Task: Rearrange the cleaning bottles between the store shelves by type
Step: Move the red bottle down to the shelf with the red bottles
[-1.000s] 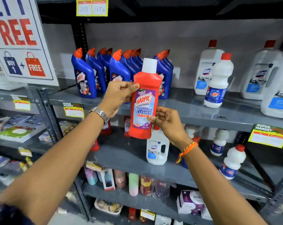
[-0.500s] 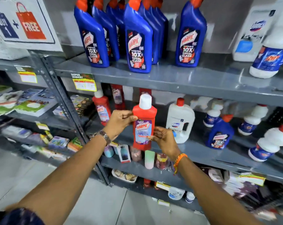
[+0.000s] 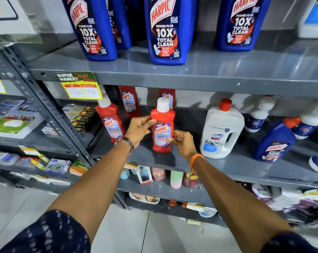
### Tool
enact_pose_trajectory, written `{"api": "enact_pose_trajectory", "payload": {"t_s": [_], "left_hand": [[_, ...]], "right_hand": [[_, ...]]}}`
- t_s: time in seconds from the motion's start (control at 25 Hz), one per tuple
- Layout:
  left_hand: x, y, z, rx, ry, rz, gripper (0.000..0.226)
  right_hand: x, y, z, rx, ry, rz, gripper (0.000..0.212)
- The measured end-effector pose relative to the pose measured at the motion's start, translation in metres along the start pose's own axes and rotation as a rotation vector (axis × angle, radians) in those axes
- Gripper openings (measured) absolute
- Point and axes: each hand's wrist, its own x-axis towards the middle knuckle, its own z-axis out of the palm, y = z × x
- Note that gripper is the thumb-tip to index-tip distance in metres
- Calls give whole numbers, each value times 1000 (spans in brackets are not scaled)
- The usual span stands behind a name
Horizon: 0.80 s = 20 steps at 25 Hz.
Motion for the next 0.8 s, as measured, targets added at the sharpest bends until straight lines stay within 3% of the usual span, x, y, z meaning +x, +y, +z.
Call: {"api": "enact_pose_trajectory", "payload": {"t_s": [0.16, 0.28, 0.48, 0.56, 0.68, 0.8], "left_hand": [[15, -10, -4, -71, 19, -34, 35], [20, -10, -1, -116, 16, -36, 35], [19, -19, -3, -144, 38, -21, 35], [14, -21, -3, -175, 77, -30, 35], [-4, -23, 0, -236, 238, 6, 40], [-36, -25, 18, -256, 536, 77, 36]], "right_hand": [[20, 15, 5, -141, 44, -15, 24], [28, 21, 5, -154, 39, -32, 37], [27, 21, 0, -284, 28, -57, 25], [22, 19, -1, -242, 8, -15, 31], [5, 17, -3, -81, 38, 56, 49], [-31, 19, -22, 12, 163, 85, 45]]}}
